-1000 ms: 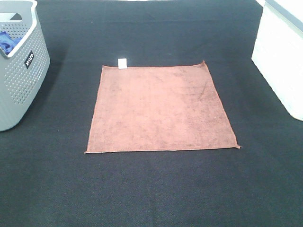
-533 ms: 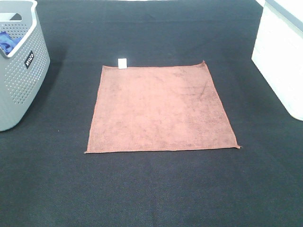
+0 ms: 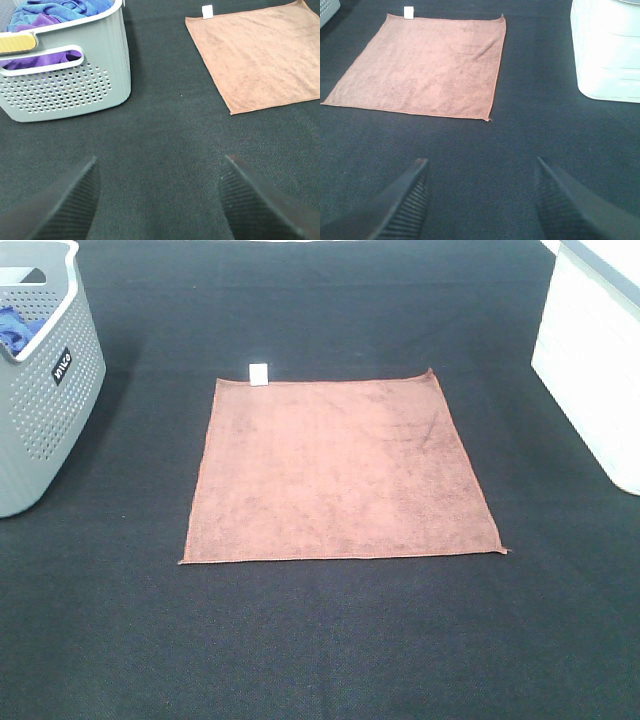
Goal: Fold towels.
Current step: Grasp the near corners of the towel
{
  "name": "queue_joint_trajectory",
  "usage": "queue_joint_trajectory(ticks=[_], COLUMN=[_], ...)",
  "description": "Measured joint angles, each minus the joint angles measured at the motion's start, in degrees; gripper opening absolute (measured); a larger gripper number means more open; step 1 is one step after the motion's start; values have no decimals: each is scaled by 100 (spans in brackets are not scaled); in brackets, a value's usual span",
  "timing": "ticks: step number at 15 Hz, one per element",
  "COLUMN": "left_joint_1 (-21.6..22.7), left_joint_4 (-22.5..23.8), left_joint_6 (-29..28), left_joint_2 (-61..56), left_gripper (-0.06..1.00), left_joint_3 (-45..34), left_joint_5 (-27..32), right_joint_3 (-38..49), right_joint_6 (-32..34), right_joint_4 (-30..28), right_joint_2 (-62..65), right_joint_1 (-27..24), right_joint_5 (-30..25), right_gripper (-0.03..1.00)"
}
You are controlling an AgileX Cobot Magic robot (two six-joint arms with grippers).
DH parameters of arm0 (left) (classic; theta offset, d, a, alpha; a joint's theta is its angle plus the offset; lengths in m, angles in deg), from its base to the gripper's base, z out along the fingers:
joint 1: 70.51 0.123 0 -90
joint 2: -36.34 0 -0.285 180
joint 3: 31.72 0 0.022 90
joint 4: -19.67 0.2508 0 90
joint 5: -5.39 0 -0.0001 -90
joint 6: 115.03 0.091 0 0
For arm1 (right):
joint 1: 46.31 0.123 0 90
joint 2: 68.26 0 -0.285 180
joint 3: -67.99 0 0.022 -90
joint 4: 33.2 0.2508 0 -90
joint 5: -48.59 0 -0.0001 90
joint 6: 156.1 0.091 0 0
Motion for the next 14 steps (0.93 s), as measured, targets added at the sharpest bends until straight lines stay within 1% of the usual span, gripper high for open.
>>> queue_joint_trajectory(ticks=[2,6,7,8,9,12,14], left_joint_1=[0,0,0,0,0,0,0], left_joint_4=[-57,-699,-837,-1197,-1518,-2240,-2836], left_joint_6=[0,0,0,0,0,29,189], left_joint_2=[11,613,871,1295,1593,2762,3581], left_gripper=[65,65,65,65,65,65,65], left_joint_3=[40,57,57,57,57,57,57], left_joint_5=[-115,-1432,-1713,-1914,-1925,-2068,-2074], right_joint_3=[0,-6,-29,-74,-86,-92,-92], right_joint_6=[0,0,0,6,6,6,6], right_joint_4=[11,126,126,126,155,275,539], right_joint_2=[0,-218,-401,-802,-1089,-2240,-3197], right_joint_1=[0,0,0,0,0,0,0], right_joint_5=[0,17,109,527,831,1530,1965], right_gripper=[58,58,58,58,58,58,58])
